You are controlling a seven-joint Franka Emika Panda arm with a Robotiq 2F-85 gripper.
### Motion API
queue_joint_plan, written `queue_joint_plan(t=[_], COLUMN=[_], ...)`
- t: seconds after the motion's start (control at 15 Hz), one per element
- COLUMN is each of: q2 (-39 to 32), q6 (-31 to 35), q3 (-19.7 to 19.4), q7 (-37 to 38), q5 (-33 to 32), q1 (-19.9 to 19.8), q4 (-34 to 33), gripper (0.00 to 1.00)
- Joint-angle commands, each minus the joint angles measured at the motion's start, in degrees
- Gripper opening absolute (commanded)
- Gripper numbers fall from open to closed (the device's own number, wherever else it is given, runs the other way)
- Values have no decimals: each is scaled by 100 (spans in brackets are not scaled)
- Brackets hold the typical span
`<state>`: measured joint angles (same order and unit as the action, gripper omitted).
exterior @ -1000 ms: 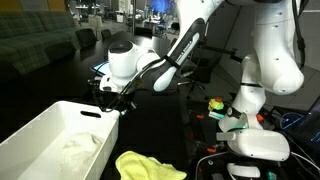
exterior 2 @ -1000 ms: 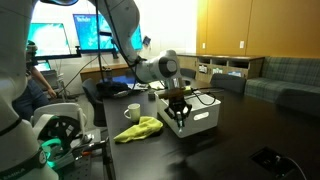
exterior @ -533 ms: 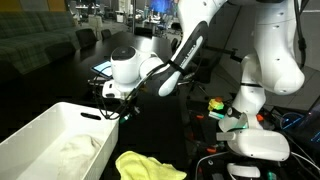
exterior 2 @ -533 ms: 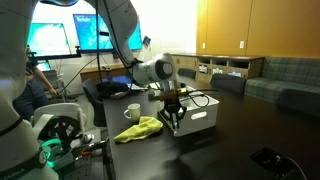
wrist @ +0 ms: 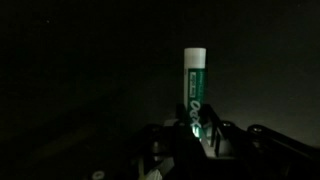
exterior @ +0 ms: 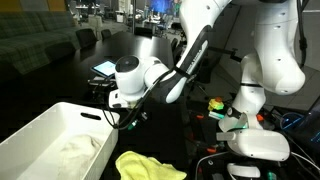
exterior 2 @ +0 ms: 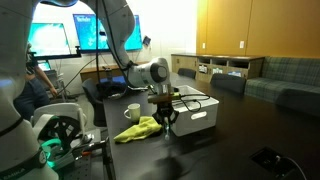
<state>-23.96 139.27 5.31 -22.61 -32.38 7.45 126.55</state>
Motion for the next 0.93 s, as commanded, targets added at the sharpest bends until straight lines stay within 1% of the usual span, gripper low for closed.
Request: queue_joint_plan(t=[0.0, 0.27, 0.4, 0.53, 0.67, 0.8, 0.87], q2=[255, 252, 269, 317, 368, 430, 423], q6=[401, 794, 937, 1072, 1174, 1084, 1005], q3=[175, 421, 587, 793, 1042, 1305, 1379], q7=[5, -37, -222, -504, -978, -1422, -1573], q5=[-49, 80, 266, 612, 1076, 1606, 1801], q1=[115, 237, 197, 89, -65, -203, -211], q4=[286, 300, 276, 273, 253, 196, 133], gripper=[13, 13, 13, 13, 13, 13, 13])
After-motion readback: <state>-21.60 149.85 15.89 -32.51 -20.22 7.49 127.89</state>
